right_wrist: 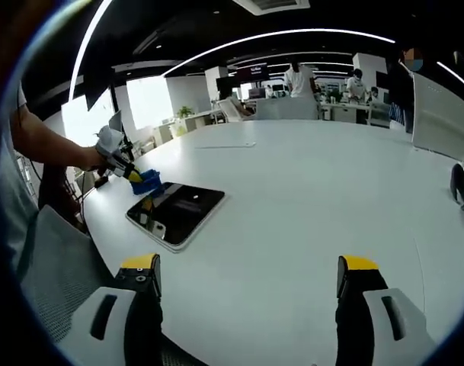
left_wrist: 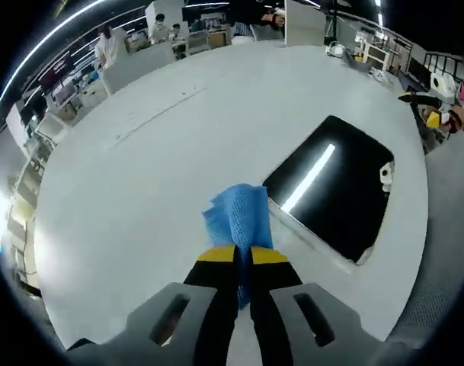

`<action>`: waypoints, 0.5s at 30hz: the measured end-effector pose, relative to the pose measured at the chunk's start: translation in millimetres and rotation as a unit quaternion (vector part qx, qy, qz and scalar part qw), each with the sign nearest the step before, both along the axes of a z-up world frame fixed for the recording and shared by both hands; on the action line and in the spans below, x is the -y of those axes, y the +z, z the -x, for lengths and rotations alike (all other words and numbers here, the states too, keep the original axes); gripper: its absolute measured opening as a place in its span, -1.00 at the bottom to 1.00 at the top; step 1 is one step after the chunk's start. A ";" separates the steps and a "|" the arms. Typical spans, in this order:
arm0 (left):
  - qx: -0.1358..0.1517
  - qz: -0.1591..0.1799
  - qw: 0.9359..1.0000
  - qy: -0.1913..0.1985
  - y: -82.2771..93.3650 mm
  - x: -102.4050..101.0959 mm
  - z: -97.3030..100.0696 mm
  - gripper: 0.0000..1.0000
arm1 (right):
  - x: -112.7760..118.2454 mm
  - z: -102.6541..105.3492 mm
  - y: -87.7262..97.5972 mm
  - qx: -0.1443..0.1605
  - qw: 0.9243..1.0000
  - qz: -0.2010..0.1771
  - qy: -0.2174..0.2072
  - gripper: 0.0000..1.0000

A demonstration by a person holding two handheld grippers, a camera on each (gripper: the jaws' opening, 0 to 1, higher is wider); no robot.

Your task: Wipe the mirror surface with the cleaning cloth until all visible marks leave the cleaned area.

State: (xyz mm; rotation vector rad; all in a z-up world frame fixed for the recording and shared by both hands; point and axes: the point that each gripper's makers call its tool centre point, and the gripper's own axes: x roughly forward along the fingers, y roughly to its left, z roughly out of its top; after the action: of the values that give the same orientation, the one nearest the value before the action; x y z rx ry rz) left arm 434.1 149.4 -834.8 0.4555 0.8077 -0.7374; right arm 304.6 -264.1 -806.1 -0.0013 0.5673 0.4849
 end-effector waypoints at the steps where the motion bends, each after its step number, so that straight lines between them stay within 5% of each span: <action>1: 0.001 -0.002 1.000 -0.013 1.6 3.4 -0.8 -0.96 | 0.1 -0.3 -0.3 0.000 1.000 0.000 0.000 0.89; 9: 0.003 0.021 0.996 -0.085 13.9 38.1 -11.4 -0.96 | 1.3 -3.3 2.1 0.001 1.000 -0.001 -0.002 0.90; 15: -0.001 0.004 0.988 -0.153 2.0 57.9 -17.4 -0.97 | 4.0 -2.1 0.8 -0.001 1.000 -0.002 -0.003 0.90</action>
State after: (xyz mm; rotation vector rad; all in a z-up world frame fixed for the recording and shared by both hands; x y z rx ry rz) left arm 451.4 91.5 -832.8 0.5799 0.7444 -1.0245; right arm 306.6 -268.1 -805.3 0.0047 0.5684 0.4793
